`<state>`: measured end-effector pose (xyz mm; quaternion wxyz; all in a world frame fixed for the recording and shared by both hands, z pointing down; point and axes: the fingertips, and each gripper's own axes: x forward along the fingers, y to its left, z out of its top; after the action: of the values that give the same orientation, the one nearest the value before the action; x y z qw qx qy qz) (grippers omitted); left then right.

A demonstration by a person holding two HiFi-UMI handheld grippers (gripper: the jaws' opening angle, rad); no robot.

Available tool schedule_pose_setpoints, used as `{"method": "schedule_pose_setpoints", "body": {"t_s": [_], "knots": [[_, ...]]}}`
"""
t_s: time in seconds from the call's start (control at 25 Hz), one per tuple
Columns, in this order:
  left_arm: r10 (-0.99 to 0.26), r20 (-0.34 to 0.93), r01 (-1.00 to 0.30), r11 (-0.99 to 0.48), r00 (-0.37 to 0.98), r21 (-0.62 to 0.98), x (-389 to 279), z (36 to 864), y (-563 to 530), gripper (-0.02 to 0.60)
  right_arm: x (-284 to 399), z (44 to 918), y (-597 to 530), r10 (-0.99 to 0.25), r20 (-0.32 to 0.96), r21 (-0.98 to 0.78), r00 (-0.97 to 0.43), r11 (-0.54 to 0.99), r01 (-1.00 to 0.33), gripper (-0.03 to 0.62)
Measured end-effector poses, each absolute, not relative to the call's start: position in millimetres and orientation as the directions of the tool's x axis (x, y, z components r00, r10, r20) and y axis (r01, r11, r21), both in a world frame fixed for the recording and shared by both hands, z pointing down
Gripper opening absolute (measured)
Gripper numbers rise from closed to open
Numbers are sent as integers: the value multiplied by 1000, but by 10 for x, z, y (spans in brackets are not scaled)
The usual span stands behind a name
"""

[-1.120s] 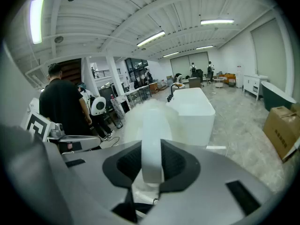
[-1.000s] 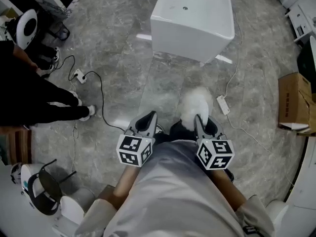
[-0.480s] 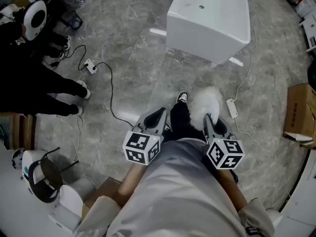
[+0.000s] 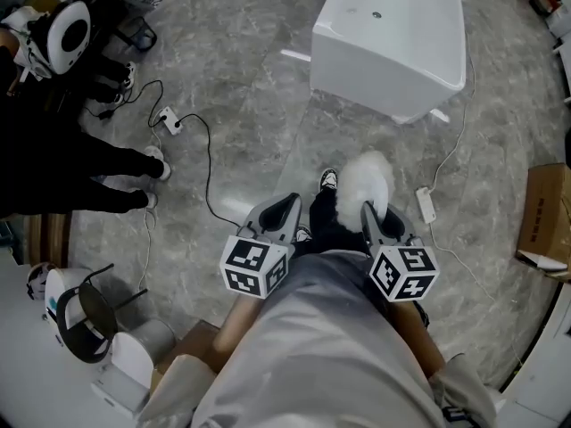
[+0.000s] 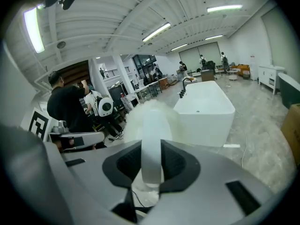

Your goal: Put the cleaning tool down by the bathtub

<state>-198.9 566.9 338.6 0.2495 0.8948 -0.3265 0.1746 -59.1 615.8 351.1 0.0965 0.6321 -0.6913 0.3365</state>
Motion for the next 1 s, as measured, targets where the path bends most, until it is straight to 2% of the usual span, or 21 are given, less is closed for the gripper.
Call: {"method": "schedule_pose_setpoints", "body": {"t_s": [0.52, 1.0], "knots": [[-462, 512, -662, -674, 724, 328, -1479, 3420, 4776, 11, -137, 3615, 5123, -801, 556, -419, -222, -39, -907, 74], [-469, 523, -659, -704, 712, 265, -1029, 3253, 3953, 11, 474, 3575, 4367, -834, 518, -472, -192, -91, -877, 74]]}}
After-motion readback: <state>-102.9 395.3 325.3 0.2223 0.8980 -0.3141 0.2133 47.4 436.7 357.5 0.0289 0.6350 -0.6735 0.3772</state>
